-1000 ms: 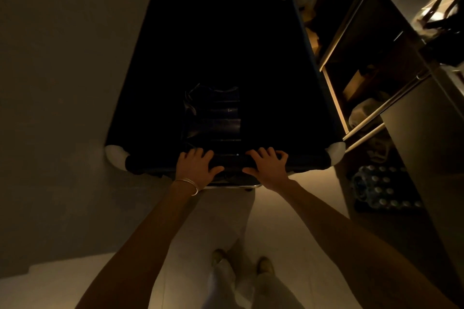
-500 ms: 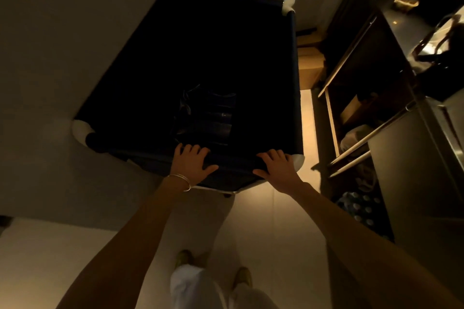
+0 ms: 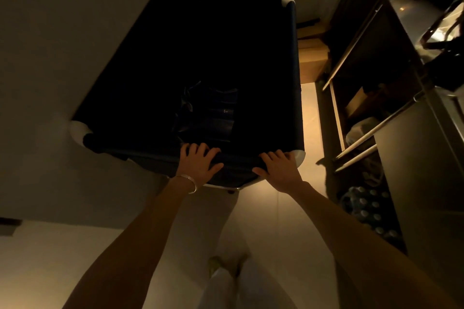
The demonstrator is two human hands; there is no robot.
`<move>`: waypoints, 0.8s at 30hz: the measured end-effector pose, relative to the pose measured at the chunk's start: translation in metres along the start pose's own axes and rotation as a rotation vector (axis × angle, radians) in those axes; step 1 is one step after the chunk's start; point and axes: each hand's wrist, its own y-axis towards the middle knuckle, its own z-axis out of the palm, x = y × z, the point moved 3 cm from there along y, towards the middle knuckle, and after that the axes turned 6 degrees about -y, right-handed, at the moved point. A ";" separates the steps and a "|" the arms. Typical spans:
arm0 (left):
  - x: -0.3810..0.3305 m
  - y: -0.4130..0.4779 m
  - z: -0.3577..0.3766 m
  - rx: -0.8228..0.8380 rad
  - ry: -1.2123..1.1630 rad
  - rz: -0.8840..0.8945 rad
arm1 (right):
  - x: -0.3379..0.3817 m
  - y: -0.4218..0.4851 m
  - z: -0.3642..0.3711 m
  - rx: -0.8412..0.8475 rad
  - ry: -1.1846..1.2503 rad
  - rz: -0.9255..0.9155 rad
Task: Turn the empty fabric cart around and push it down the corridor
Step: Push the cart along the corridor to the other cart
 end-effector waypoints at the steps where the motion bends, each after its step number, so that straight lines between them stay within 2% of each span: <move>1: -0.001 0.000 0.000 -0.009 -0.012 0.003 | -0.001 0.000 0.001 0.017 -0.010 -0.009; 8: -0.010 0.008 -0.001 0.137 0.002 -0.073 | 0.002 0.007 0.004 0.053 -0.120 -0.002; 13: -0.011 0.014 0.005 0.094 0.005 -0.047 | 0.004 0.022 0.007 0.053 -0.117 -0.084; 16: -0.011 0.015 0.003 0.131 -0.023 -0.060 | 0.002 0.024 0.004 0.058 -0.088 -0.140; 19: -0.014 0.015 0.000 0.167 -0.043 -0.067 | 0.001 0.022 0.005 0.064 -0.074 -0.120; 24: -0.022 0.012 0.002 0.122 -0.037 -0.051 | 0.003 0.019 0.008 0.039 -0.076 -0.077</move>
